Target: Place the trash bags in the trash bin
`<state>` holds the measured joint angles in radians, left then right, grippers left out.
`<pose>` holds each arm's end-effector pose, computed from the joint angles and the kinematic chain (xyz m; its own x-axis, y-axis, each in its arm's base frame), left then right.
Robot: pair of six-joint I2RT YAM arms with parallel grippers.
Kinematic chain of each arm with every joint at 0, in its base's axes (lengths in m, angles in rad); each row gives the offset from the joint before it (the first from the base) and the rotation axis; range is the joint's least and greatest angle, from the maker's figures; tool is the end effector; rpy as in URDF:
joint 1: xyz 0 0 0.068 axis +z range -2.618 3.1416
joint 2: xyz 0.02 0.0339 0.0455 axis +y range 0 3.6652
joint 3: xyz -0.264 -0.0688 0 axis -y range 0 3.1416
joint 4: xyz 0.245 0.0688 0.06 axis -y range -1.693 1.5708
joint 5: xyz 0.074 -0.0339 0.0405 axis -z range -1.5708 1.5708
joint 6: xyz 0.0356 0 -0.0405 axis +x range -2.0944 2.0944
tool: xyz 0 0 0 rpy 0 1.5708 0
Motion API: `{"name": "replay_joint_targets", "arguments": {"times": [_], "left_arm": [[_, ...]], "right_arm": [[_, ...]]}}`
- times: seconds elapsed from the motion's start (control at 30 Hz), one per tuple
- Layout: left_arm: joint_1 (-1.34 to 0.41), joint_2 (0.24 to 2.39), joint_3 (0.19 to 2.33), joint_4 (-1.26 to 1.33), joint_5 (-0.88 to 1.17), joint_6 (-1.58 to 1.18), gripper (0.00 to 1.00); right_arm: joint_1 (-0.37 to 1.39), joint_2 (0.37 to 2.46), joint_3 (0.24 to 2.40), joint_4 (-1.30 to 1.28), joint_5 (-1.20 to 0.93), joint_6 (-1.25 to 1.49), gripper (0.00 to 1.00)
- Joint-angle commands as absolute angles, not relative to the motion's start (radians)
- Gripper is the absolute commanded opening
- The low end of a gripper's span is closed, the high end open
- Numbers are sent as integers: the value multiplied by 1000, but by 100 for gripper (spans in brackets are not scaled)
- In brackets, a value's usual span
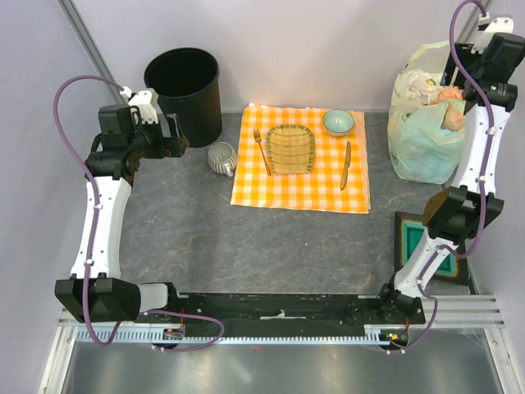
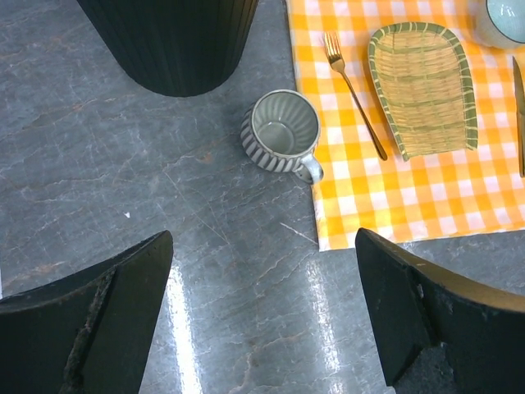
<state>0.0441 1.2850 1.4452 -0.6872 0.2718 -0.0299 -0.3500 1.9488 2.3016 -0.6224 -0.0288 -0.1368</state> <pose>0.2716 0.0024 0.4106 -0.5079 -0.0512 -0.8599 0.1742 0.9715 -0.1608 0.4064 -0.1473 0.4706 -0.2911 -0.0389 -0.9559 0.2796 0.9521 -0.1238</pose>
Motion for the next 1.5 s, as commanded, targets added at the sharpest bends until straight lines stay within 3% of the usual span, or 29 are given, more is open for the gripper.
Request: {"name": "replay_joint_targets", "arguments": {"times": [0.0,0.3,0.63,0.93,1.03,1.13,1.17,1.27,1.47], "left_arm": [[44,1232,1393,-589,299,-34,99],[44,1242,1282,-506,360,-77,99],[43,1287,1282,-480,416,-90,99],[44,1295,1293,-477,431,-89,99],[44,1293,1295,-480,431,-81,99],[43,1290,1304,-486,431,-75,99],[43,1289,1305,-489,431,-75,99],[43,1289,1310,-494,428,-84,99],[43,1279,1304,-486,446,-117,99]], "right_arm": [[-385,1962,2295,-581,44,-158,81],[-393,2011,2269,-673,41,-221,59],[-391,2078,2295,-795,72,-215,61],[-391,2103,2267,-755,198,-206,69],[-390,2118,2269,-736,219,-206,60],[-390,2121,2295,-738,210,-204,38],[-391,2117,2299,-736,204,-199,22],[-391,2088,2325,-735,186,-192,0],[-393,1913,2221,-566,-22,-172,0]]}}
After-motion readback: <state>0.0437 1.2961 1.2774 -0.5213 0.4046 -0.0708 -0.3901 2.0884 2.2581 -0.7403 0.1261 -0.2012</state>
